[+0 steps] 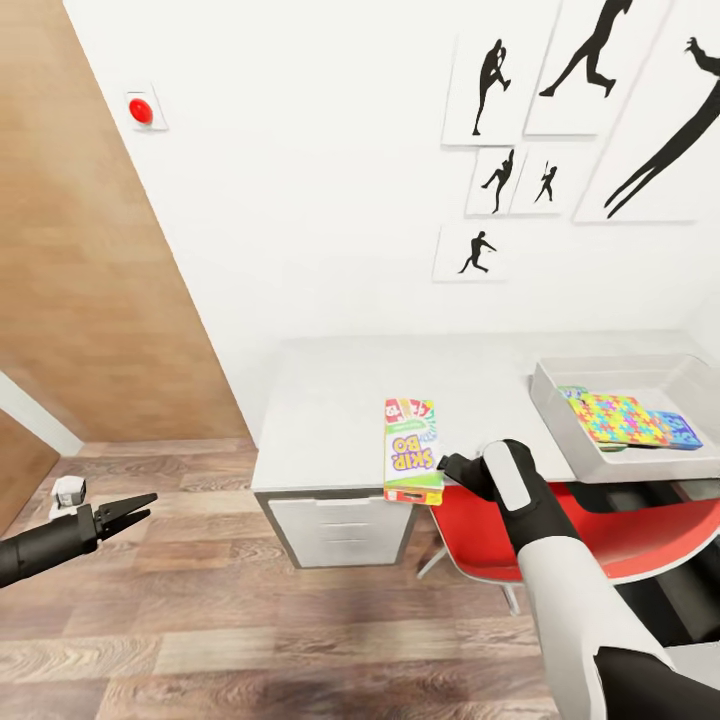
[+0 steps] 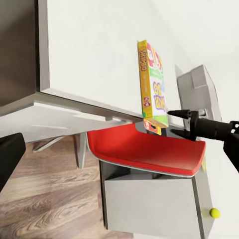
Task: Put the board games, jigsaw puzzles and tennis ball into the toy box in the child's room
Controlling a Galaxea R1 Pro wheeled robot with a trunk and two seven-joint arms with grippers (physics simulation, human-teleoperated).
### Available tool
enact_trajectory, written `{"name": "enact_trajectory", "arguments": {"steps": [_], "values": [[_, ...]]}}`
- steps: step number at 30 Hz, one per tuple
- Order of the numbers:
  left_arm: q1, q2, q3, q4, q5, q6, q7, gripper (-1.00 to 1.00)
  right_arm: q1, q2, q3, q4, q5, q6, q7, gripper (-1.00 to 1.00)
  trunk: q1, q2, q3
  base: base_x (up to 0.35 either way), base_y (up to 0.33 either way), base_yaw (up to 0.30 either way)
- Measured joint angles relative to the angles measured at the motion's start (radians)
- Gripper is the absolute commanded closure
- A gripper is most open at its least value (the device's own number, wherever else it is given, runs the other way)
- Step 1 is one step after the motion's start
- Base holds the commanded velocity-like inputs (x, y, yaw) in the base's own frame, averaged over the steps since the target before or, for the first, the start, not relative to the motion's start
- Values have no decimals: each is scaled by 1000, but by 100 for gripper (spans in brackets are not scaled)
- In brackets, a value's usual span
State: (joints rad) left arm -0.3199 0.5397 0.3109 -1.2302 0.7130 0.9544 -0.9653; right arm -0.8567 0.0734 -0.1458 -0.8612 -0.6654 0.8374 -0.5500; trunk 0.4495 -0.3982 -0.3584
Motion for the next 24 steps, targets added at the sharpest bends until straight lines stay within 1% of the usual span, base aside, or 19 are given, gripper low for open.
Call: {"name": "enact_trajectory", "arguments": {"steps": [4, 11, 17, 24], "values": [[0, 0, 0, 0, 1, 0, 0, -100, 0, 0, -3, -48, -4, 44, 0, -100, 0, 0, 5, 0, 0, -143], [0, 0, 0, 0, 0, 0, 0, -100, 0, 0, -2, -72, -6, 56, -1, -100, 0, 0, 15, 23, 0, -157], [1, 0, 0, 0, -1, 0, 0, -100, 0, 2, -1, -74, -7, 57, -2, -100, -1, 0, 23, 273, 0, -147], [0, 0, 0, 0, -1, 0, 0, -100, 0, 2, 0, -73, -7, 57, -1, -100, -1, 0, 26, 328, 46, -31]]}}
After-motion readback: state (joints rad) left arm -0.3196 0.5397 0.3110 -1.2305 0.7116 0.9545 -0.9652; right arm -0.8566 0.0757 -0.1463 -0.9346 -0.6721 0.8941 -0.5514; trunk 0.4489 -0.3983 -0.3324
